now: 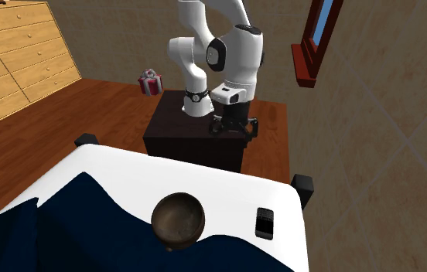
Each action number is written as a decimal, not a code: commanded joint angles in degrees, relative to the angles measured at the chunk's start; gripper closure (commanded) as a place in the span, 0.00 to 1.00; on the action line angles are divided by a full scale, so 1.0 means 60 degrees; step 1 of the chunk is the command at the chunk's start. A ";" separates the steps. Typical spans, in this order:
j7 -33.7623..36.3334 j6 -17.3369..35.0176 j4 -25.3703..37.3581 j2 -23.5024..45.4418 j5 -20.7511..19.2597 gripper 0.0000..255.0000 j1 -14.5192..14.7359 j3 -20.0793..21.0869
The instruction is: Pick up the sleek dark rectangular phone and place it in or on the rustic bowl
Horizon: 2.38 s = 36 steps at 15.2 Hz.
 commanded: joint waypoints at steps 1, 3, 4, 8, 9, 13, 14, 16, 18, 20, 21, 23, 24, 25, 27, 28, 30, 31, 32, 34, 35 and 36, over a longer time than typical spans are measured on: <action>0.0837 0.0437 0.0366 0.0911 -0.0749 0.00 0.0006 0.0087; 0.1604 0.0713 0.0792 0.1733 -0.1468 0.00 0.0149 0.0013; 0.1967 0.0829 0.1026 0.2139 -0.1806 0.00 0.0273 -0.0077; 0.3202 0.1187 0.2085 0.3708 -0.2913 0.00 0.0905 -0.0560; 0.3446 0.1258 0.2376 0.4086 -0.3110 0.00 0.1089 -0.0701; 0.4211 0.1465 0.3648 0.5571 -0.3659 0.00 0.1758 -0.1183; 0.4351 0.1498 0.3993 0.5938 -0.3739 0.00 0.1911 -0.1285; 0.4578 0.1539 0.4717 0.6673 -0.3842 0.00 0.2197 -0.1463; 0.4742 0.1543 0.5493 0.7413 -0.3885 0.00 0.2452 -0.1602; 0.4832 0.1516 0.6178 0.8033 -0.3878 0.00 0.2643 -0.1691; 0.4846 0.1559 0.6270 0.8162 -0.3904 0.00 0.2669 -0.1732; 0.4871 0.1642 0.6460 0.8422 -0.3952 0.00 0.2719 -0.1810; 0.4881 0.1681 0.6559 0.8554 -0.3974 0.00 0.2743 -0.1847; 0.4890 0.1719 0.6659 0.8686 -0.3993 0.00 0.2766 -0.1884; 0.4904 0.1790 0.6867 0.8953 -0.4029 0.00 0.2810 -0.1953; 0.4906 0.1810 0.6929 0.9030 -0.4038 0.00 0.2822 -0.1972; 0.4906 0.1810 0.6929 0.9030 -0.4038 0.00 0.2822 -0.1972; 0.4906 0.1810 0.6929 0.9030 -0.4038 0.00 0.2822 -0.1972; 0.4906 0.1810 0.6929 0.9030 -0.4038 0.00 0.2822 -0.1972; 0.4906 0.1810 0.6929 0.9030 -0.4038 0.00 0.2822 -0.1972; 0.4906 0.1809 0.6928 0.9029 -0.4038 0.00 0.2821 -0.1971; 0.4906 0.1809 0.6928 0.9029 -0.4038 1.00 0.2821 -0.1971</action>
